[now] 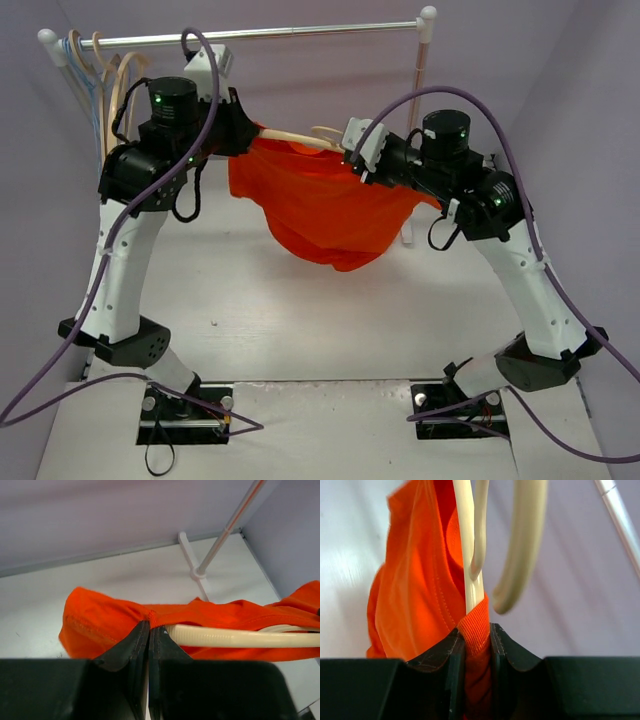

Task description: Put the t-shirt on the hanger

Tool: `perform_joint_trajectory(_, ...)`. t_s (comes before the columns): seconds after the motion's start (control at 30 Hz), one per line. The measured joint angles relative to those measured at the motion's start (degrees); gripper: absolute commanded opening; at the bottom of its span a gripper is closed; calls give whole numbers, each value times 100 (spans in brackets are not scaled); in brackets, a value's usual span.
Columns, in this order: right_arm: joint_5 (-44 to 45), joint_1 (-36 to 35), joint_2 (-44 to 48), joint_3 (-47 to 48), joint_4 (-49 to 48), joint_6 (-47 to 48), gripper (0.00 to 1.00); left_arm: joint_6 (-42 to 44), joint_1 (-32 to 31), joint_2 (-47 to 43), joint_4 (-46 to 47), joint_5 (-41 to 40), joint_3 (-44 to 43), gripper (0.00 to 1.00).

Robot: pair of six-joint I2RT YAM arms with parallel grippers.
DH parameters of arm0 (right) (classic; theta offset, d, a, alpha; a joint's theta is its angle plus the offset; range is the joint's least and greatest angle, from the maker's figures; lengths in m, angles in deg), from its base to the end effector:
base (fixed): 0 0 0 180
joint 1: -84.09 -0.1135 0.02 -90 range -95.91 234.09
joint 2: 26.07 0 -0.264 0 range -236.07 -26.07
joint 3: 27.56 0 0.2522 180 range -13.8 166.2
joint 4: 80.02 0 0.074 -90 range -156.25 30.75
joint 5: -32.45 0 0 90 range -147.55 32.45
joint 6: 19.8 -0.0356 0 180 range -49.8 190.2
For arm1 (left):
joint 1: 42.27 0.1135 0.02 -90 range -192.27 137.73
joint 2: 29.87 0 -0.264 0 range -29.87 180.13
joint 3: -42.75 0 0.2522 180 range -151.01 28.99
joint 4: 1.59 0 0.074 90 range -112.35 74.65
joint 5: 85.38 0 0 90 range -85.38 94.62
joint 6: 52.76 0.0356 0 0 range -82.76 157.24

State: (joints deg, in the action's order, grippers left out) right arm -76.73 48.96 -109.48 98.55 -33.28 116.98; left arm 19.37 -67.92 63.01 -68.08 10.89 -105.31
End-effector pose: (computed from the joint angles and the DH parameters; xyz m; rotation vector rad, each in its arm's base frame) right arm 0.2242 0.1721 0.5392 -1.2535 1.0555 0.1190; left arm 0.2548 -0.1267 0.5628 0.2040 1.8011 -0.6424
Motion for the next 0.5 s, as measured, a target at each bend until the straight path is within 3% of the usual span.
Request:
perform_joint_trajectory(0.17,-111,-94,400,-461,-730,-136,0,-37,0,-597,210,-59,400,0)
perform_joint_trajectory(0.33,-214,-96,1060,-2581,-1764,-649,0,-258,-42,-1447,529,-42,1943,0)
perform_joint_trajectory(0.5,-299,-238,1224,-4494,-2590,-1279,0,-555,-85,-1222,551,22,2358,2)
